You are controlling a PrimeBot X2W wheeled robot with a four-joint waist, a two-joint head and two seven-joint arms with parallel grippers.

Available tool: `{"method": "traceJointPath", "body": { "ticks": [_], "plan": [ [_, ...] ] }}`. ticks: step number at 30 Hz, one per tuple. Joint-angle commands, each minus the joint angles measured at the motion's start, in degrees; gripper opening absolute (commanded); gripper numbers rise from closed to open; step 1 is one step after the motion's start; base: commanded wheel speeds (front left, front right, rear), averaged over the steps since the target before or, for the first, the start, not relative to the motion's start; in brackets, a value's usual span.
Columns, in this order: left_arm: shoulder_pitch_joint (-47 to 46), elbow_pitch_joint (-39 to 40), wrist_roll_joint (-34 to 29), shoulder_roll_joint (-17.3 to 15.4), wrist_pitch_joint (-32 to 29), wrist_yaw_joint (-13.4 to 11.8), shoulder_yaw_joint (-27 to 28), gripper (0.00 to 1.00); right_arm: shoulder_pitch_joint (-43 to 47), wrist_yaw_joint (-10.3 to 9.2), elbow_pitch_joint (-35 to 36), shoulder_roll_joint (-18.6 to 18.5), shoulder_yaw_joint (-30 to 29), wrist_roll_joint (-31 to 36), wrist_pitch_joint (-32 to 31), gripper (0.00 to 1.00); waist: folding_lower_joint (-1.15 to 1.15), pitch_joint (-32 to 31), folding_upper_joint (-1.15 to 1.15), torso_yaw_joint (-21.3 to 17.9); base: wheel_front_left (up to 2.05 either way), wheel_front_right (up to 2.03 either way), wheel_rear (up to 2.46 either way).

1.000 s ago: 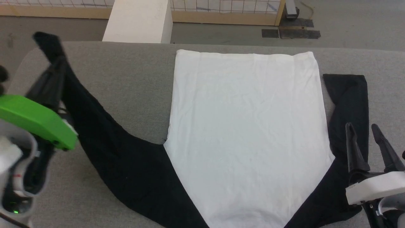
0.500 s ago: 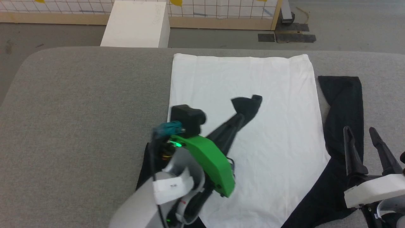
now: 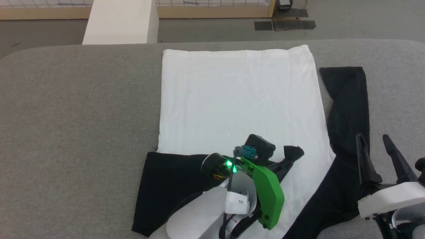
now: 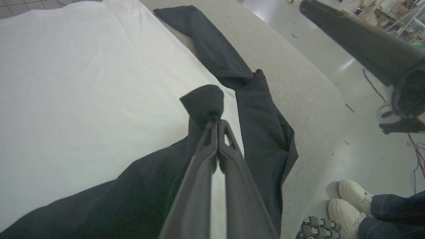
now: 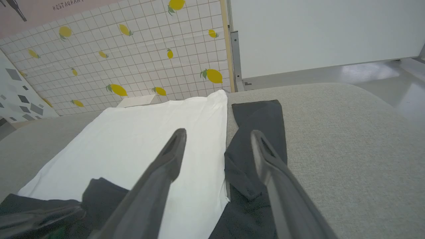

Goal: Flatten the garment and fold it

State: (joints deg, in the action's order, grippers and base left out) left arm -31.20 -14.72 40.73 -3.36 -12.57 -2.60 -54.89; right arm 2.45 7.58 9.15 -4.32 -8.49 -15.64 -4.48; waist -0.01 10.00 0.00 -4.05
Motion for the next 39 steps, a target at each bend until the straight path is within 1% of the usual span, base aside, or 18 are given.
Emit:
{"method": "traceJointPath", "body": {
  "ticks": [1,4,7,10,13,14,16,20,21,22,23,25,27,30,33,35,38,39],
  "plan": [
    [-1.46,-1.26,-0.13,0.34,0.46,0.36,-0.86,0.00,-0.82,-0.09,-0.29,0.21,0.22,-0.27,0.54,1.00,0.01,0.57,0.00,-0.80,0.00,0.00,0.00],
    [-2.58,-2.94,0.96,0.44,0.94,0.81,-3.70,0.00,-1.31,-0.09,-0.70,0.23,0.57,-0.42,0.81,1.00,0.01,0.97,0.00,-1.58,0.00,0.00,0.00],
    [-3.87,-3.41,2.69,0.45,1.20,0.99,-7.84,0.00,-1.56,-0.09,-1.18,0.23,0.72,-0.50,1.09,1.00,0.01,1.44,0.00,-2.19,0.00,0.00,0.00],
    [-5.19,-4.52,3.98,0.46,1.36,0.50,-11.39,0.00,-1.88,-0.09,-1.68,0.21,1.21,-0.56,1.27,1.00,0.01,1.83,0.00,-2.94,0.00,0.00,0.00],
    [-6.51,-7.46,4.41,0.47,1.65,-0.14,-14.43,0.00,-2.39,-0.09,-2.20,0.21,1.83,-0.71,1.44,1.00,0.01,2.21,0.00,-3.88,0.00,0.00,0.00],
    [-6.84,-8.36,4.34,0.47,1.58,-0.01,-15.22,0.00,-2.51,-0.09,-2.32,0.21,1.96,-0.78,1.51,1.00,0.01,2.36,0.00,-4.12,0.00,0.00,0.00],
    [-7.13,-10.22,4.30,0.47,0.81,1.10,-16.79,0.00,-2.65,-0.09,-2.64,0.12,2.04,-0.91,1.70,1.00,0.01,2.64,0.00,-4.52,0.00,0.00,0.00],
    [-6.45,-11.83,4.64,0.47,-0.73,2.95,-17.96,0.00,-2.74,-0.09,-3.07,-0.04,1.94,-1.01,1.99,1.00,0.01,3.00,0.00,-4.82,0.00,0.00,0.00],
    [-6.30,-11.90,4.70,0.47,-0.90,3.24,-18.07,0.13,-2.75,-0.09,-3.13,-0.05,1.86,-1.00,2.03,1.00,0.01,3.05,0.00,-4.78,0.00,0.00,0.00],
    [-6.06,-11.96,5.09,0.47,-1.25,3.54,-18.16,0.47,-2.74,-0.09,-3.21,-0.08,1.79,-0.97,2.02,1.00,0.01,3.09,0.00,-4.70,0.00,0.00,0.00],
    [-6.02,-11.88,5.38,0.47,-1.48,3.78,-18.22,1.00,-2.76,-0.09,-3.29,-0.13,1.77,-0.92,1.94,1.00,0.01,3.09,0.00,-4.60,0.00,0.00,0.00],
    [-6.34,-11.06,6.62,0.47,-0.98,3.69,-18.25,1.00,-2.85,-0.09,-3.36,-0.37,1.76,-0.90,1.74,1.00,0.01,2.96,0.00,-4.16,0.00,0.00,0.00],
    [-7.06,-9.87,8.70,0.47,0.66,3.00,-17.26,1.00,-2.94,-0.09,-3.28,-0.84,1.67,-0.82,1.48,1.00,0.01,2.75,0.00,-3.54,0.00,0.00,0.00],
    [-8.50,-8.11,11.44,0.47,4.63,1.87,-14.30,1.00,-3.19,-0.09,-3.00,-1.69,1.20,-0.73,0.99,1.00,0.01,2.47,0.00,-2.46,0.00,0.00,0.00],
    [-9.92,-7.81,11.66,0.43,9.56,0.36,-10.78,1.00,-3.58,-0.09,-2.83,-2.66,0.64,-0.62,0.34,1.00,0.01,2.29,0.00,-1.53,0.00,0.00,0.00],
    [-10.49,-7.82,11.14,-1.14,15.29,-1.32,-6.76,1.00,-4.48,-0.09,-3.05,-3.52,0.29,-0.74,-0.35,1.00,0.01,2.25,0.00,-1.12,0.00,0.00,0.00],
    [-9.89,-7.47,10.22,-5.58,23.56,-4.36,-0.88,1.00,-6.93,-0.09,-4.30,-4.77,-0.62,-1.00,-1.53,1.00,0.01,2.64,0.00,-0.83,0.00,0.00,0.00],
    [-9.50,-7.30,9.82,-7.13,24.98,-5.32,0.71,1.00,-7.81,-0.09,-4.88,-5.22,-0.91,-0.79,-2.03,1.00,0.01,2.92,0.00,-0.71,0.00,0.00,0.00]
  ]
}}
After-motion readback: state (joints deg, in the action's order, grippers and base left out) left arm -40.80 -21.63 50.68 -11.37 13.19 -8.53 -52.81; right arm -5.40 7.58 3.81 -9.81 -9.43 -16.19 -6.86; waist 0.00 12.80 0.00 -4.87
